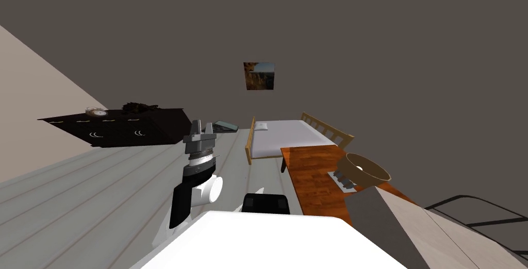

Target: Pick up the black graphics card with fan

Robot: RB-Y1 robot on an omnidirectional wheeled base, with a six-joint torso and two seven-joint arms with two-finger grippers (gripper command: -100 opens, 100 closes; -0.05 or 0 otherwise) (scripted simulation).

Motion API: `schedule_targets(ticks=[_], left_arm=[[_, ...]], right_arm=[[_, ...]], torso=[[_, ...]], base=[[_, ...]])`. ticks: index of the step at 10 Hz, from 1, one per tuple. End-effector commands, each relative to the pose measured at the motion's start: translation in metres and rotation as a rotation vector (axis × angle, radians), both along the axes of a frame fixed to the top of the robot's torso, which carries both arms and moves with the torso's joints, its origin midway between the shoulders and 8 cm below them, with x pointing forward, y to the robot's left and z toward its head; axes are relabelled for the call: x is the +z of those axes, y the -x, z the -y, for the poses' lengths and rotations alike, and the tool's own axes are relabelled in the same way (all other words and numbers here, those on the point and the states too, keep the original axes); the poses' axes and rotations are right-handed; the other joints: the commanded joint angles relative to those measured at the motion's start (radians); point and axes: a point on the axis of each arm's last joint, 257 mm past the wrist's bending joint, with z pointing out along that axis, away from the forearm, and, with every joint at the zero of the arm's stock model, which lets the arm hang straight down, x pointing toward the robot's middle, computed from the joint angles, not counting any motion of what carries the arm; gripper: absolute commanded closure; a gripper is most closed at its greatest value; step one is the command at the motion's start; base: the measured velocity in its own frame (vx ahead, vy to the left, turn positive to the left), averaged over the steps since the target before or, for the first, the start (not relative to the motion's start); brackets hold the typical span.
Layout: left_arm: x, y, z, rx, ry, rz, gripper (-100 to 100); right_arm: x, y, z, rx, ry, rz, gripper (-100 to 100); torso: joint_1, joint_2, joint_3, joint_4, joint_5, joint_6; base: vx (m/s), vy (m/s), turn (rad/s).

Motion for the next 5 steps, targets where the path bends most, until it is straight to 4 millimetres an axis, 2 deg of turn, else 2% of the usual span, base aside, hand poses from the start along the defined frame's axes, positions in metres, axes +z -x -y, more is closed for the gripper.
schedule_targets(ticks=[1, 3, 4, 5], left_arm=[[0.0, 0.0, 0.0, 0.0, 0.0, 0.0, 0], [0.0, 0.0, 0.0, 0.0, 0.0, 0.0, 0], [0.0, 0.0, 0.0, 0.0, 0.0, 0.0, 0], [0.0, 0.0, 0.0, 0.0, 0.0, 0.0, 0]], right_arm=[[0.0086, 0.0083, 0.0112, 0.007, 0.0, -0.003, 100], [0.0147, 0.0134, 0.0198, 0.013, 0.0, -0.005, 100], [0.0131, 0.0117, 0.0168, 0.015, -0.001, -0.004, 100], [0.0135, 0.0118, 0.0171, 0.013, -0.001, -0.005, 0]], torso=[[0.0, 0.0, 0.0, 0.0, 0.0, 0.0], [0.001, 0.0, 0.0, 0.0, 0.0, 0.0], [-0.001, 0.001, 0.0, 0.0, 0.0, 0.0], [-0.003, 0.002, 0.001, 0.0, 0.0, 0.0]], base=[[0.062, 0.086, -0.05], [0.051, 0.068, -0.048], [0.02, 0.018, -0.006], [0.0, 0.0, 0.0]])
